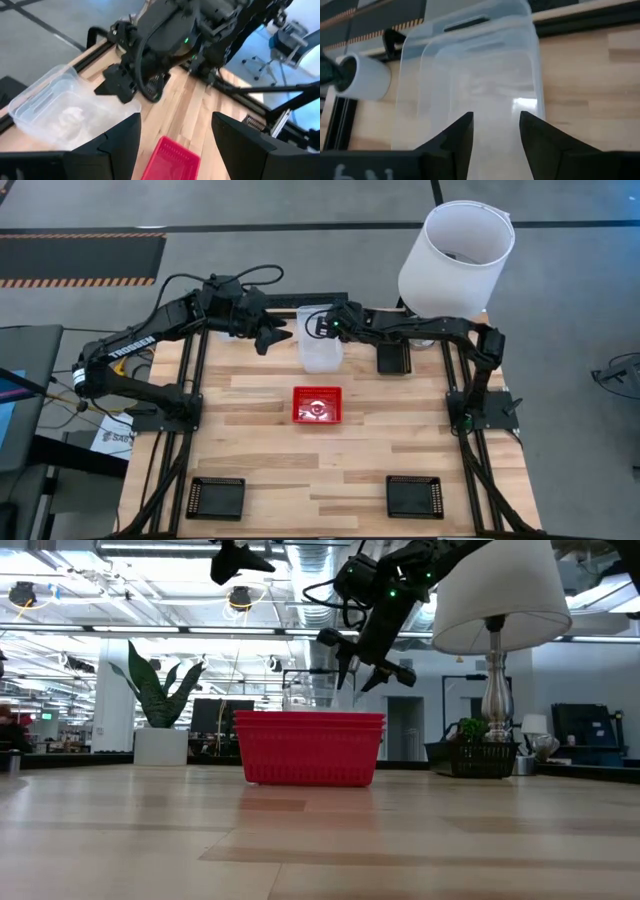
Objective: Stack baskets by color
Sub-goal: Stack the top black bin on the bottom right black bin
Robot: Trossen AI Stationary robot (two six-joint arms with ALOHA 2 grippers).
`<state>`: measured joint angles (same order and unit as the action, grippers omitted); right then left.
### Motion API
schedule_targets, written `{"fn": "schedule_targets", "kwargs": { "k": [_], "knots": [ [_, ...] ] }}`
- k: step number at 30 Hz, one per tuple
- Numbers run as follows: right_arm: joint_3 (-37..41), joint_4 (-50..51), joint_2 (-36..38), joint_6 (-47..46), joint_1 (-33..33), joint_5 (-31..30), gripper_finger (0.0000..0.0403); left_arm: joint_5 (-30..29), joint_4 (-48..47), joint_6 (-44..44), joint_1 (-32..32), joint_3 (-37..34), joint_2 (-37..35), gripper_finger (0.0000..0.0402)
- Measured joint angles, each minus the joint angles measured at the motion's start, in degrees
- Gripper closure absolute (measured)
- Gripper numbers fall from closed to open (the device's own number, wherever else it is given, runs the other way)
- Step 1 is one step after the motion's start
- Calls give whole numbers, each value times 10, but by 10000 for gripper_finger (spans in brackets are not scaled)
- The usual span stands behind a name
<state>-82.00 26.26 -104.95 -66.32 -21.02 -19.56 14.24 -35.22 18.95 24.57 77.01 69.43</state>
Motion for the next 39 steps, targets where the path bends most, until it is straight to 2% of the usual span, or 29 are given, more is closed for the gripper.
{"fn": "schedule_targets", "kwargs": {
  "k": [5,10,12,14,18,21,24,27,29,34,39],
  "knots": [
    [0,20,24,25,4,28,229,-17,-54,-20,-11,0,0,171],
    [-1,85,91,137,13,27,233,-51,-114,-48,-34,-3,-4,171],
    [-1,144,120,172,18,28,235,-53,-124,-56,-48,-12,-16,171],
    [-1,224,148,183,21,27,238,-55,-116,-53,-66,-35,-40,171],
    [4,350,190,173,27,-26,246,-55,-44,1,-110,-134,-122,171],
    [45,369,215,153,49,-22,250,-55,75,70,-150,-230,-185,171],
    [95,367,246,128,91,2,252,-57,175,116,-190,-301,-216,173],
    [150,366,278,94,127,3,252,-75,169,120,-229,-319,-211,185],
    [193,368,298,56,139,3,252,-91,130,120,-252,-319,-197,195],
    [302,331,336,-14,125,-13,253,-124,88,143,-285,-320,-169,212],
    [365,318,337,-25,104,-46,248,-149,94,182,-295,-320,-156,212]
  ]
}}
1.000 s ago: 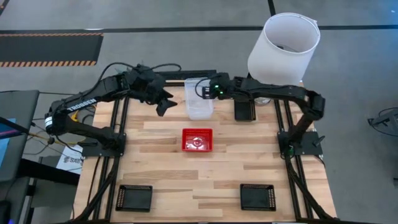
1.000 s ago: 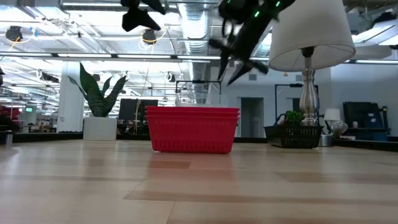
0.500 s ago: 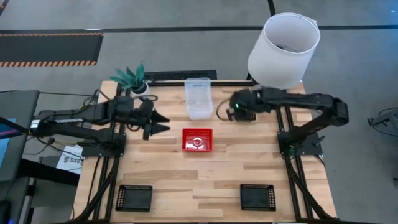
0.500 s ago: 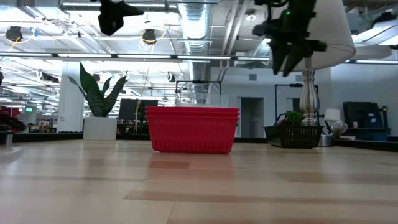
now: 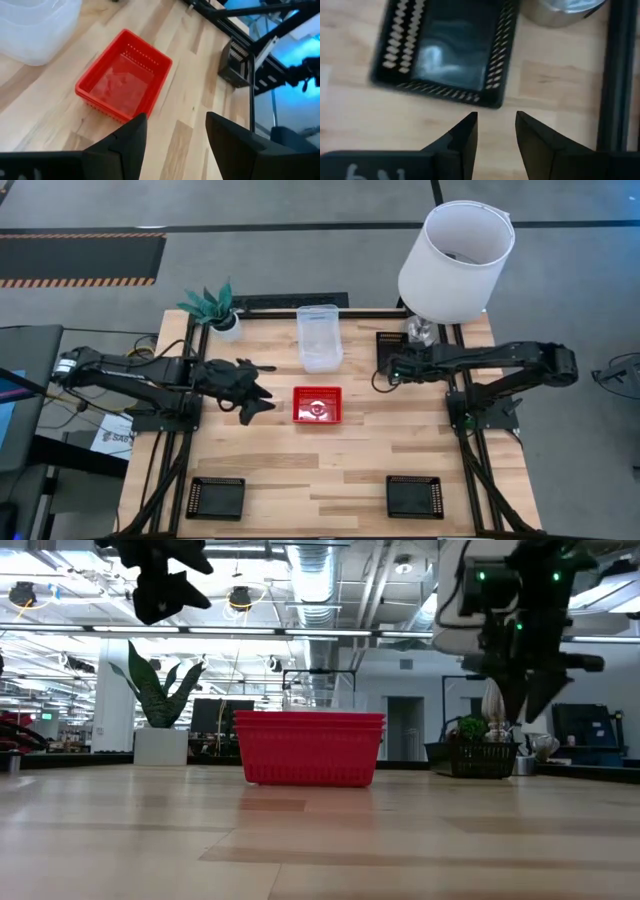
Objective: Stack baskets by color
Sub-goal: Stack the top black bin on the bottom right black bin
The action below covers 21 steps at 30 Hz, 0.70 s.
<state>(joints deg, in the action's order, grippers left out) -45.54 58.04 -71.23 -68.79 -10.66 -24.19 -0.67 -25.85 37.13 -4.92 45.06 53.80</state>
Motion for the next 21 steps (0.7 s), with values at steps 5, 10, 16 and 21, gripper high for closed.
{"fn": "schedule_targets", "kwargs": {
  "k": [5,10,16,21],
  "knots": [
    [46,-28,0,5,-18,-46,241,-17,1,26,-8,0,3,212],
    [95,-140,0,50,-28,-47,235,-35,2,40,-20,0,8,211],
    [124,-206,0,72,-30,-58,233,-63,0,58,-28,0,11,211],
    [138,-236,0,77,-36,-57,252,-65,-1,72,-28,1,17,211]
  ]
}}
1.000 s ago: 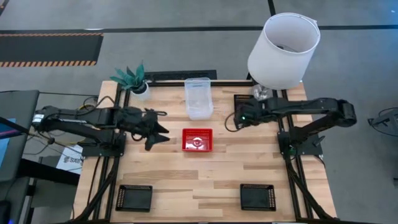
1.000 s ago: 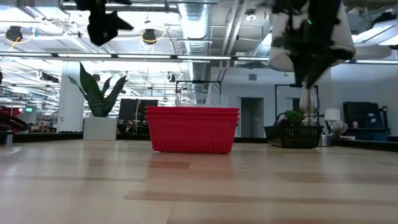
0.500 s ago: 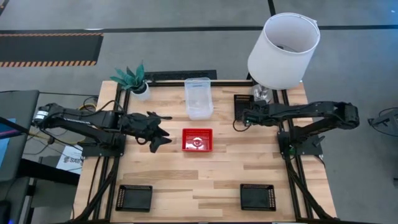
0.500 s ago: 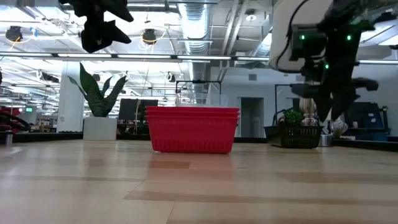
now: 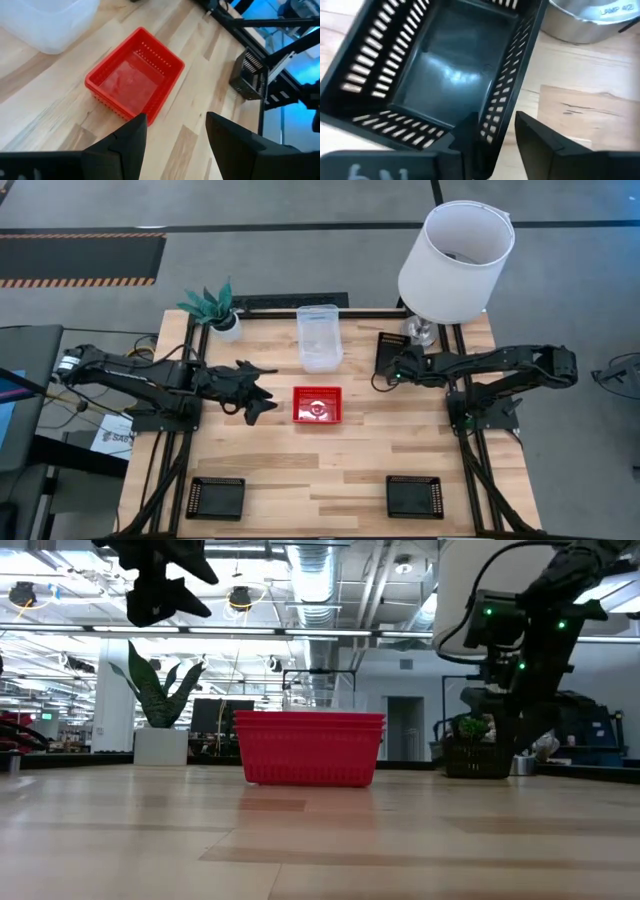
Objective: Stack baskets by color
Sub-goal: Stack the top black bin on the bottom right black bin
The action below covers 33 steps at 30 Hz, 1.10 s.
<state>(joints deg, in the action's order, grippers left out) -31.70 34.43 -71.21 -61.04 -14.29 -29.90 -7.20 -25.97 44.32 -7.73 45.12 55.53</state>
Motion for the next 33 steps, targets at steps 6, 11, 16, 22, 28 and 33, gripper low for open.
{"fn": "schedule_targets", "kwargs": {
  "k": [6,11,16,22,28,33],
  "knots": [
    [10,-15,-4,0,-16,20,328,-1,8,0,-6,1,15,211],
    [9,-15,23,0,9,16,388,-8,-2,-13,-25,1,27,211],
    [9,-14,71,-19,61,13,392,-11,-7,-20,-43,1,35,211],
    [-29,36,138,-50,153,-18,396,-21,-10,-31,-55,0,48,211],
    [-93,109,191,-4,299,-12,396,-25,1,-50,-59,0,63,211],
    [-115,52,210,65,479,70,396,-28,10,-75,-58,0,69,211]
  ]
}}
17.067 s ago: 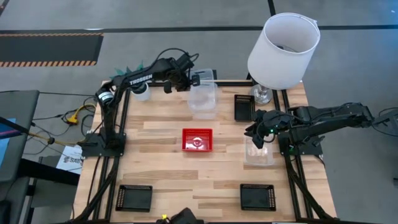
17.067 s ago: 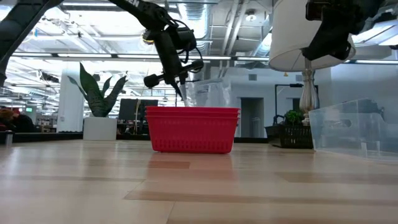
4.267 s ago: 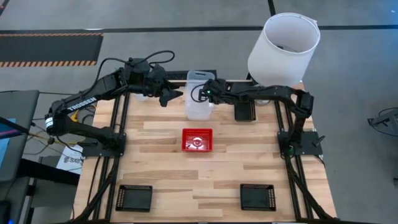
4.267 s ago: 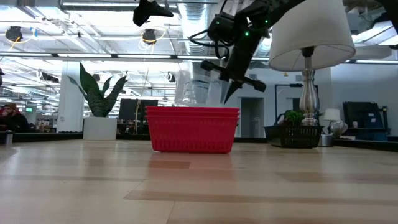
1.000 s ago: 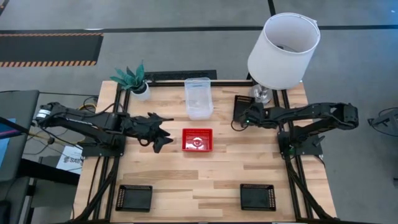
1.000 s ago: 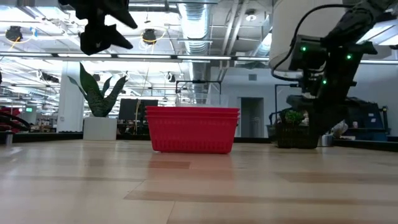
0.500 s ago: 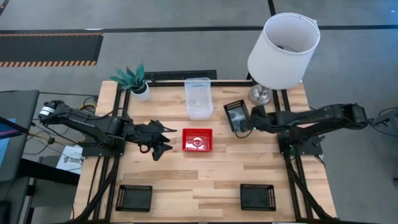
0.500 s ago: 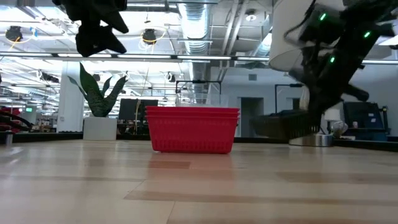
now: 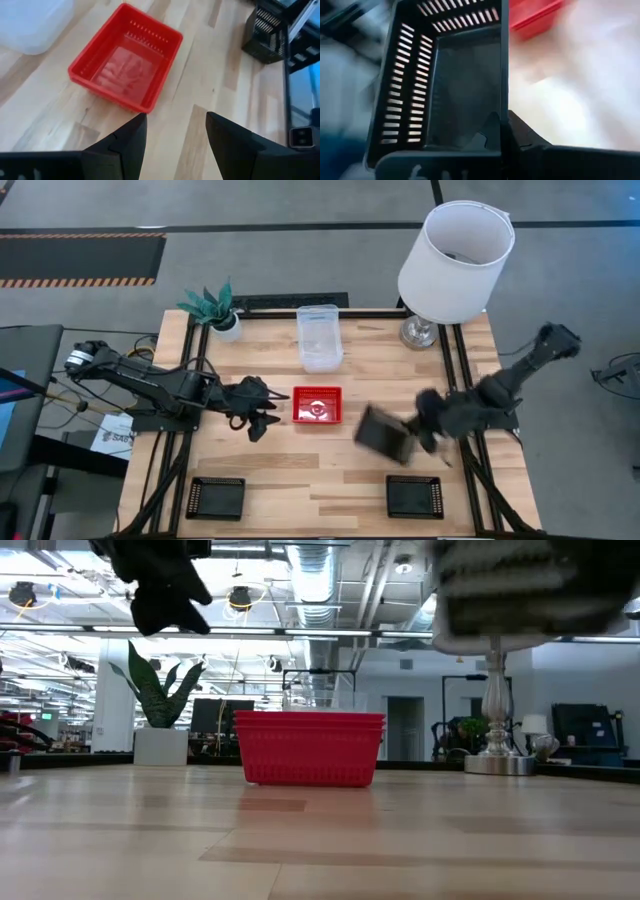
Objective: Stack baskets by color
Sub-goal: Stack the top black bin on the bottom right black bin
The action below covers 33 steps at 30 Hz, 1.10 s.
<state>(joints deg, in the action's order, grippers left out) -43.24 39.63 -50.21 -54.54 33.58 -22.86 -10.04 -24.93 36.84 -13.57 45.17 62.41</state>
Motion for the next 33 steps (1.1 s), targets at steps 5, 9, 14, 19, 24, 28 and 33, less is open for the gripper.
{"fn": "schedule_targets", "kwargs": {
  "k": [5,9,14,19,24,28,33],
  "knots": [
    [-1,-17,-28,-92,165,50,396,-27,11,-25,3,-1,0,211],
    [0,-32,-83,-157,266,50,397,-33,31,-47,15,-1,0,211],
    [0,-34,-151,-219,309,50,397,-21,30,-51,35,-1,0,211],
    [0,-44,-193,-230,309,34,398,-3,44,-51,54,-1,0,211],
    [0,-44,-217,-190,308,29,398,10,65,-51,65,-1,0,211],
    [0,-46,-234,-162,309,28,398,22,66,-44,69,-1,0,211],
    [0,-44,-242,-155,308,27,386,22,65,-35,69,-1,0,211]
  ]
}}
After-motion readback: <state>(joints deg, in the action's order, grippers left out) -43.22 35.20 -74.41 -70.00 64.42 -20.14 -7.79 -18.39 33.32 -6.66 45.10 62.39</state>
